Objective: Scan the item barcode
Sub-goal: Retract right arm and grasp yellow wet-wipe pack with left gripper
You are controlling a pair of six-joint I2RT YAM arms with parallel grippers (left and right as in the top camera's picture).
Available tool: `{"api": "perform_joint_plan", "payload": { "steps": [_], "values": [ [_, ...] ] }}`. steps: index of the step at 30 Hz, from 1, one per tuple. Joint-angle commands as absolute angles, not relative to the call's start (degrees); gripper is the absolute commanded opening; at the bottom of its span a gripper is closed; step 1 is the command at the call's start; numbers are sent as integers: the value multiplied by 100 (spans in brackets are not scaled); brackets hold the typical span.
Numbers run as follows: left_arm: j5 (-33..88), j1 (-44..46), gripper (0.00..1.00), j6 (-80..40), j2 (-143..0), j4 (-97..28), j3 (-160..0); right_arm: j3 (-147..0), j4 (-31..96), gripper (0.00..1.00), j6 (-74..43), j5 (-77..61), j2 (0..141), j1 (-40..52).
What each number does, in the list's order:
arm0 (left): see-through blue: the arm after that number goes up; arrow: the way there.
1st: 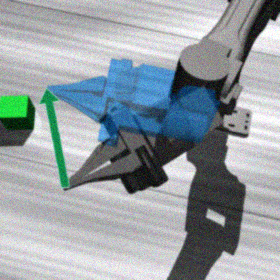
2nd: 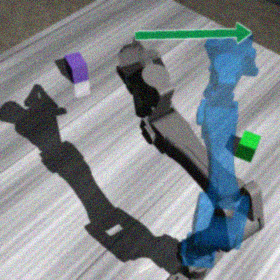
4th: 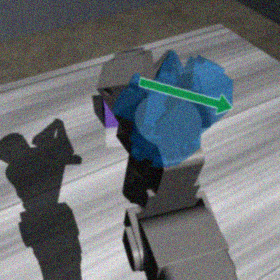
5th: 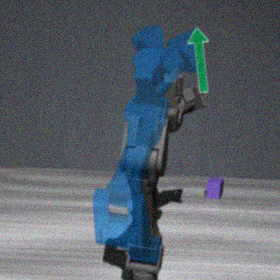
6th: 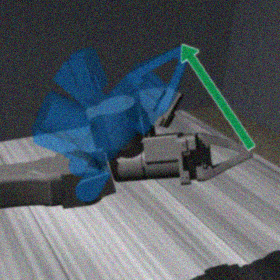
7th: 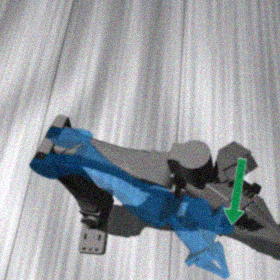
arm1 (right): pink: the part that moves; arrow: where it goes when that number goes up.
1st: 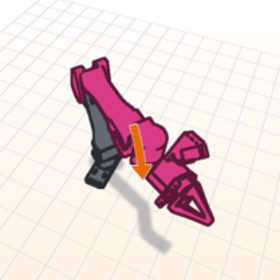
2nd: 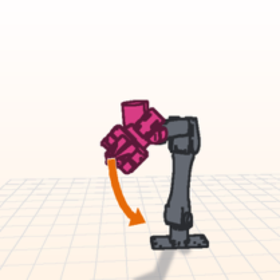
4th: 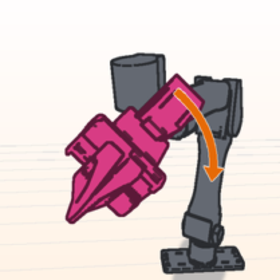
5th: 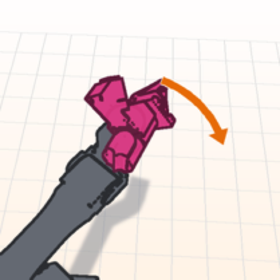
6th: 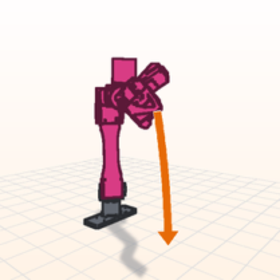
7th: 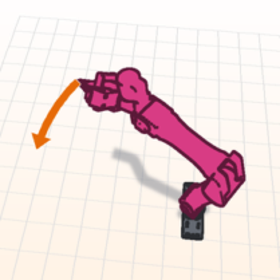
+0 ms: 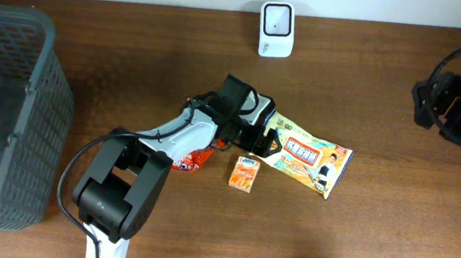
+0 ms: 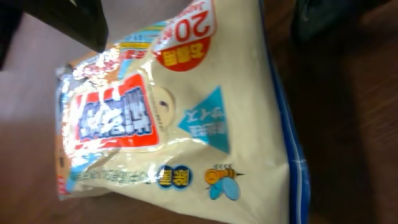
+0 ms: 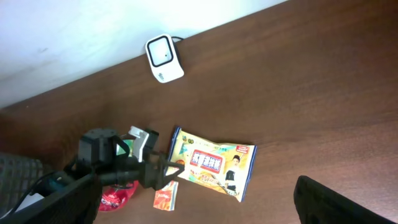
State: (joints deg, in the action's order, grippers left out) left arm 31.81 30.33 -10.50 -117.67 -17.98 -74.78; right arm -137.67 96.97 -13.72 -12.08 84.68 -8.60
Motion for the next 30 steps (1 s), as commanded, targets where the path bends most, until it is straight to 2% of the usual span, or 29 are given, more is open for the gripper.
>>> {"api": "perform_joint_plan", "payload": {
  "steps": [1,2,3,4,9,10,11,17,18,19,20,21,22,23,25,26,27,28,30],
  "values": [
    [3452,3118,59,-1387,-11915,-1802,-7505,-13753,9732,99,-1350,-1135,8486,-864],
    [3271,3153,41,-1387,-11915,-1804,-7505,-13753,9732,99,-1350,-1133,8486,-864],
    [3000,3162,7,-1389,-11915,-1804,-7505,-13753,9732,99,-1350,-1133,8486,-864],
    [2967,3153,0,-1389,-11913,-1804,-7505,-13753,9730,99,-1350,-1133,8486,-864],
    [2956,2945,0,-1391,-11793,-2161,-7870,-13753,9730,99,-1352,-1135,8486,-864],
    [2943,2952,40,-1391,-11802,-2224,-7870,-13753,9730,99,-1352,-1135,8486,-864],
    [2720,2993,99,-1476,-11817,-2327,-7870,-13753,9730,99,-1352,-1135,8486,-864],
    [1413,4047,100,-2805,-12293,-2132,-7867,-13753,9730,99,-1352,-1135,8486,-864],
    [1413,4167,94,-2803,-12385,-1964,-7867,-13753,9730,99,-1352,-1135,8486,-864],
    [1411,4276,84,-2803,-12457,-1785,-7867,-13753,9730,99,-1352,-1135,8486,-864],
    [1402,4348,63,-2803,-12514,-1693,-7867,-13753,9730,99,-1352,-1135,8486,-864],
    [1317,4351,35,-2803,-12529,-1702,-7867,-13753,9730,99,-1352,-1135,8486,-864],
    [1083,4342,14,-2808,-12532,-1743,-7867,-13753,9732,99,-1352,-1135,8486,-864],
    [891,4335,0,-2808,-12529,-1776,-7870,-13753,9732,99,-1352,-1135,8486,-864],
    [554,4318,0,-2799,-12505,-2073,-7966,-13753,9730,99,-1352,-1135,8486,-864],
    [-54,4261,0,-2714,-12407,-2744,-8320,-13753,9730,99,-1352,-1135,8486,-864],
    [-1004,4246,0,-2689,-12269,-3404,-8713,-13753,9730,99,-1352,-1135,8486,-864],
    [-2633,4246,0,-2683,-12025,-4233,-9310,-13753,9730,99,-1352,-1135,8486,-864],
    [-4294,4219,0,-2014,-11732,-4735,-10033,-13753,9732,98,-1352,-1135,8486,-864]
  ]
}}
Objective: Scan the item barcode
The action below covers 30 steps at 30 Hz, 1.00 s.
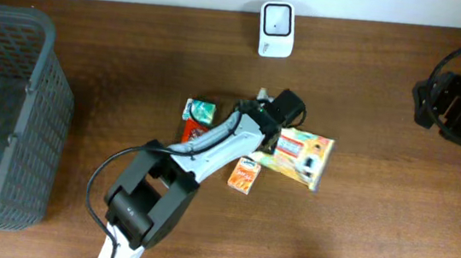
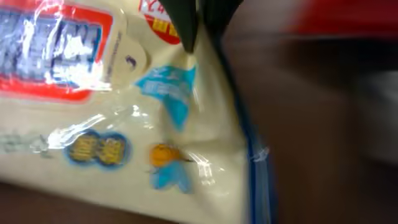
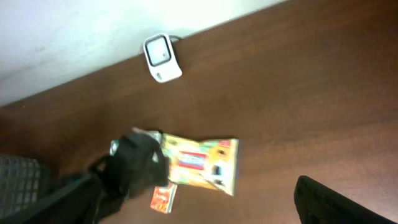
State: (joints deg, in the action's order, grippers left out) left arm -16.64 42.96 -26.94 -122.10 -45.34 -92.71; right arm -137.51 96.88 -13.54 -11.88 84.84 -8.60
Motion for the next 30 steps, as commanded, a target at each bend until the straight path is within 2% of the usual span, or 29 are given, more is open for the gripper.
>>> {"api": "perform_joint_plan", "payload": {
  "steps": [1,3,6,7,12,14,17,19,23,25,27,30],
  "values": [
    [-4792,4180,0,-1667,-11596,-4713,-10298,-13753,9730,99,-1352,-1135,8486,-864],
    [-5408,3981,0,-888,-11459,-4335,-10613,-13753,9730,99,-1352,-1135,8486,-864],
    [-7113,3356,0,550,-11452,-3450,-10621,-13753,9730,99,-1352,-1135,8486,-864],
    [-7199,3114,0,871,-11452,-3312,-10621,-13753,9730,99,-1352,-1135,8486,-864],
    [-7048,2211,0,1000,-11679,-3415,-10573,-13753,9730,99,-1352,-1135,8486,-864],
    [-6860,2178,0,996,-11880,-3686,-10573,-13753,9730,99,-1352,-1135,8486,-864],
    [-5859,2421,0,137,-12234,-4550,-10573,-13753,9730,98,-1352,-1135,8486,-864],
    [-5424,2650,0,54,-12466,-4873,-10573,-13753,9730,99,-1352,-1135,8486,-864],
    [-3795,3520,0,-93,-12510,-5028,-10573,-13753,9730,99,-1352,-1135,8486,-864],
    [-3120,4060,6,-93,-12508,-5070,-10575,-13753,9730,99,-1352,-1135,8486,-864],
    [-2180,4407,12,-497,-12492,-5135,-10643,-13753,9730,99,-1352,-1135,8486,-864],
    [482,4571,18,-834,-12490,-5363,-10958,-13753,9730,99,-1352,-1135,8486,-864]
  ]
}}
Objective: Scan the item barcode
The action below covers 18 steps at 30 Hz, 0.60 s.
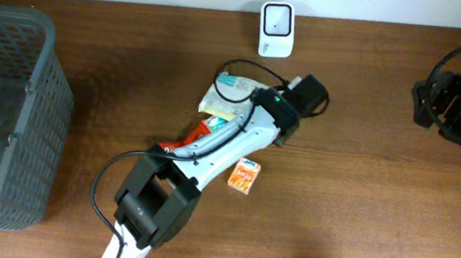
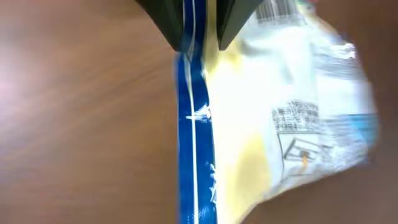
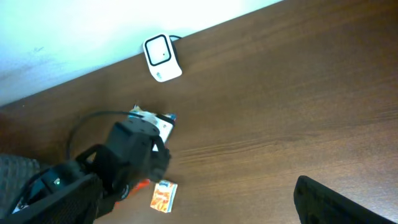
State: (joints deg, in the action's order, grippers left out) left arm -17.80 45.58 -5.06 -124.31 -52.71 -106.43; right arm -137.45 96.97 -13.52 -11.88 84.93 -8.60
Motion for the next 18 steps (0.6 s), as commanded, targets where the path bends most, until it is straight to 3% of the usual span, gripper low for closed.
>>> {"api": "perform_joint_plan", "payload": {
  "steps": [1,3,5,8,11,18],
  "values": [
    [902,4558,18,-836,-12490,-5472,-10958,-13753,9730,99,-1352,-1135,8486,-864],
    [1055,4558,18,-834,-12490,-5883,-10958,-13753,9730,99,-1352,-1135,8486,-864],
    [342,4442,22,-834,-12436,-5970,-11083,-13753,9730,99,-1352,-1135,8486,-864],
    [-283,3592,22,-836,-12387,-5760,-11684,-13753,9730,99,-1352,-1135,8486,-864],
    [-239,2816,9,-1284,-12610,-5675,-11618,-13753,9730,99,-1352,-1135,8486,-864],
    [-327,2644,0,-1282,-13893,-5756,-11386,-13753,9730,99,-1352,-1135,8486,-864]
  ]
}}
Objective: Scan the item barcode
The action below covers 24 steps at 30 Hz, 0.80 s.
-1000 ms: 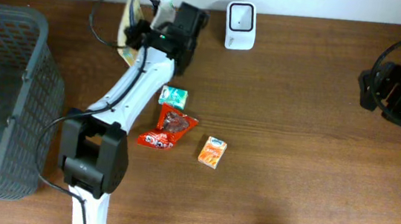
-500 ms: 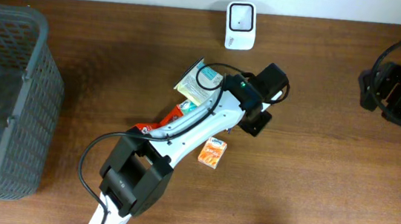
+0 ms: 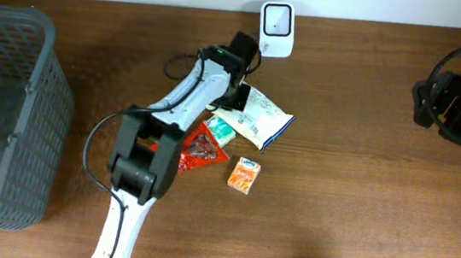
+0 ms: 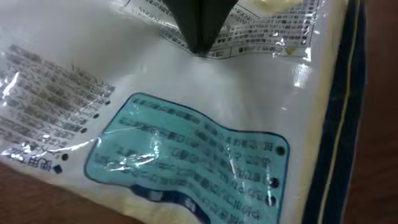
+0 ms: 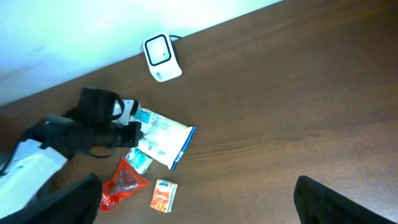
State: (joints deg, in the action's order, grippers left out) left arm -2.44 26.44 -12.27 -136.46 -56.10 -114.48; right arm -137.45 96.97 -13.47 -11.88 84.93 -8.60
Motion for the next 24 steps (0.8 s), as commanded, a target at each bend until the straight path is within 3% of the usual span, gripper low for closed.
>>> {"api": "perform_joint_plan", "payload": {
  "steps": [1,3,6,13,15,21,22,24],
  "values": [
    [-327,2644,0,-1387,-13924,-6226,-11386,-13753,9730,99,-1352,-1135,8486,-864],
    [150,2648,0,-2082,-13917,-6976,-11389,-13753,9730,99,-1352,-1135,8486,-864],
    [1559,2825,0,-2108,-13915,-7271,-11413,-13753,9730,99,-1352,-1135,8486,-864],
    [854,2908,0,-1575,-13915,-7432,-13524,-13753,9730,99,-1352,-1135,8486,-864],
    [856,3033,0,-1577,-13976,-6855,-13504,-13753,9730,99,-1352,-1135,8486,-864],
    [856,3439,0,-1575,-14964,-6799,-13504,-13753,9730,98,-1352,-1135,8486,-864],
    [1166,3439,0,-1437,-14973,-6886,-13509,-13753,9730,99,-1352,-1135,8486,-864],
    [2891,3433,0,-392,-14864,-7006,-13533,-13753,9730,99,-1352,-1135,8486,-864]
  ]
}}
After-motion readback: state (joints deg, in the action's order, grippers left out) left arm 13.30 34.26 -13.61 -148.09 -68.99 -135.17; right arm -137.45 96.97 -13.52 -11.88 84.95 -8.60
